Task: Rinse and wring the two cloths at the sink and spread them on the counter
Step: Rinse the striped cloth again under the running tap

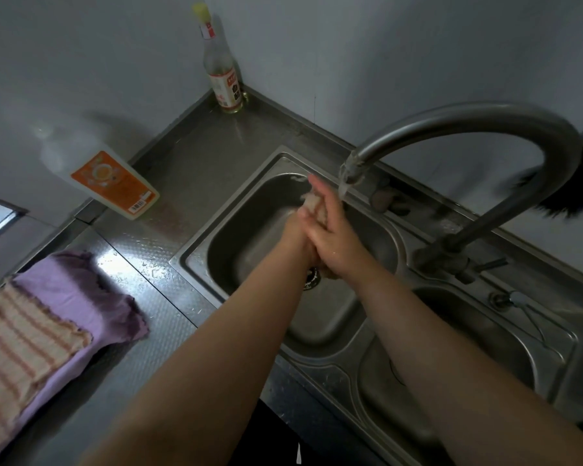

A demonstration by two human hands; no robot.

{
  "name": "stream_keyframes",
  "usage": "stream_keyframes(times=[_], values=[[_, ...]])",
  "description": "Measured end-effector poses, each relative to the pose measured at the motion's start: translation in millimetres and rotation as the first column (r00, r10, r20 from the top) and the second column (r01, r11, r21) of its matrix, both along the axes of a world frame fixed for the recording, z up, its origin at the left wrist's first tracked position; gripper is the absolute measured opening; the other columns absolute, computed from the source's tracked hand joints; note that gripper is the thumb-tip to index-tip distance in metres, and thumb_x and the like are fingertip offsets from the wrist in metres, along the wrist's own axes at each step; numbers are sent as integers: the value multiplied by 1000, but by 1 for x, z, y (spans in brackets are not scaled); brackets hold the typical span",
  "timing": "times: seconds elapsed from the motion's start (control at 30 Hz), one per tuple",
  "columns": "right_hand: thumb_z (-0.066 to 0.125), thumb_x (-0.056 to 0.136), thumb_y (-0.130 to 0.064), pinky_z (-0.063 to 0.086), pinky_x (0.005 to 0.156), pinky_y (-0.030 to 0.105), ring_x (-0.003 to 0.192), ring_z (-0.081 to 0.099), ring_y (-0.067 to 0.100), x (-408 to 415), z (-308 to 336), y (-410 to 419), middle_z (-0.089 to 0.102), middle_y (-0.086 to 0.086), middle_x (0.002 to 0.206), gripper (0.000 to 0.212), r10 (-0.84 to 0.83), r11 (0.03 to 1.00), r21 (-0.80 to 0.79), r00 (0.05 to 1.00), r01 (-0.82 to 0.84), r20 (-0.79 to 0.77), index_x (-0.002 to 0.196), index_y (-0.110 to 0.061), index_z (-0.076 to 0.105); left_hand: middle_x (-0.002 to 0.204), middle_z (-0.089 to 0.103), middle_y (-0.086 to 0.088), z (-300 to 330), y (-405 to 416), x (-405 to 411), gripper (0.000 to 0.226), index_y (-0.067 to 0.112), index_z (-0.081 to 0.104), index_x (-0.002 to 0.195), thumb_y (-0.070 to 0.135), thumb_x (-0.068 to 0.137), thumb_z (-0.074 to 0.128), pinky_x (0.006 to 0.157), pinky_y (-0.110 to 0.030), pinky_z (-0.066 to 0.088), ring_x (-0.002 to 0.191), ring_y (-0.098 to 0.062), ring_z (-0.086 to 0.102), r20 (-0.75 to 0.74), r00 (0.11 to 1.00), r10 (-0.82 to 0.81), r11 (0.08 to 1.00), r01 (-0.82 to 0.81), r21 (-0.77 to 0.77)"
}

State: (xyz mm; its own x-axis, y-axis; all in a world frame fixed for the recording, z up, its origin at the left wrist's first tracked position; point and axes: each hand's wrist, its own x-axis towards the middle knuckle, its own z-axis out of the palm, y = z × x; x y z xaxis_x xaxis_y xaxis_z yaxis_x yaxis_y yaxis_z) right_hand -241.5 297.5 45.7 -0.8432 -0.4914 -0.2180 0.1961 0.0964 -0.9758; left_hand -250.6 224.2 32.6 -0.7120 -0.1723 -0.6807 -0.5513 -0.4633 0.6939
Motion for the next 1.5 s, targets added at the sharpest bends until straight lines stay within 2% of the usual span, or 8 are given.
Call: stream_keyframes(times=[0.13, 0.27, 0.47, 0.77, 0.87, 1.0, 1.2, 1.5], values=[[38, 102, -26, 49, 90, 31, 96, 57, 7, -13, -2, -2, 59, 1, 102, 20, -132, 969, 165, 951, 183, -280, 104, -16, 54, 77, 45, 9, -2, 13, 1, 33, 29, 43, 77, 29, 105, 27, 64, -17, 40, 60, 1, 51, -57, 993, -102, 989, 95, -114], [41, 99, -28, 48, 82, 37, 83, 58, 20, -26, -7, -11, 56, 1, 82, 17, -440, 897, 54, 897, 438, 43, 91, -19, 54, 60, 58, -5, -4, 11, 1, 44, 11, 59, 78, 44, 101, 41, 57, -30, 48, 56, -16, 56, 80, 993, -89, 987, 99, -130], [41, 100, -23, 46, 53, 22, 54, 52, 9, -41, -9, -16, 52, -4, 60, 27, -549, 792, -100, 774, 602, 314, 77, -20, 53, 89, 68, -6, -8, 20, 4, 39, 9, 65, 116, 37, 100, 43, 87, -37, 53, 91, -21, 66, 26, 994, 103, 995, -103, -17], [30, 95, -27, 18, 45, 24, 40, 22, 13, -56, 4, -23, 24, -3, 47, 45, -412, 702, -242, 660, 669, 628, 51, -22, 32, 66, 56, -4, -13, 9, 8, 21, 15, 60, 76, 20, 93, 49, 58, -28, 45, 62, -17, 53, -42, 978, 205, 976, -207, -67], [29, 99, -37, 32, 52, 24, 43, 32, 16, -58, 5, -15, 32, 1, 48, 54, -272, 717, -314, 664, 622, 696, 49, -20, 41, 75, 66, -7, -14, -4, 9, 29, 21, 67, 71, 26, 93, 49, 80, -36, 49, 78, -23, 62, -95, 986, 137, 985, -145, -90], [34, 102, -45, 54, 85, 41, 78, 70, 24, -53, -9, 10, 71, 7, 80, 47, -188, 878, -256, 784, 404, 592, 89, -11, 64, 106, 72, -18, -4, -38, 13, 47, 4, 64, 112, 44, 100, 42, 91, -37, 53, 99, -28, 69, -83, 992, 100, 994, -97, 42], [55, 95, -10, 45, 47, 17, 61, 61, 7, -45, -18, 48, 70, -7, 72, 22, 41, 996, 68, 971, -58, 236, 107, -25, 66, 84, 75, -9, 8, -75, 6, 11, 6, 60, 101, 7, 98, 50, 75, -36, 60, 83, -21, 72, -231, 972, 51, 995, -30, 93], [58, 89, -4, 50, 79, 40, 95, 62, 25, -45, -16, 60, 62, 12, 104, 14, 154, 985, 6, 902, -172, 404, 102, -10, 58, 96, 71, -12, 14, -75, 1, 23, 9, 64, 105, 6, 100, 42, 86, -37, 56, 90, -22, 69, -226, 974, 30, 999, -25, 25]])
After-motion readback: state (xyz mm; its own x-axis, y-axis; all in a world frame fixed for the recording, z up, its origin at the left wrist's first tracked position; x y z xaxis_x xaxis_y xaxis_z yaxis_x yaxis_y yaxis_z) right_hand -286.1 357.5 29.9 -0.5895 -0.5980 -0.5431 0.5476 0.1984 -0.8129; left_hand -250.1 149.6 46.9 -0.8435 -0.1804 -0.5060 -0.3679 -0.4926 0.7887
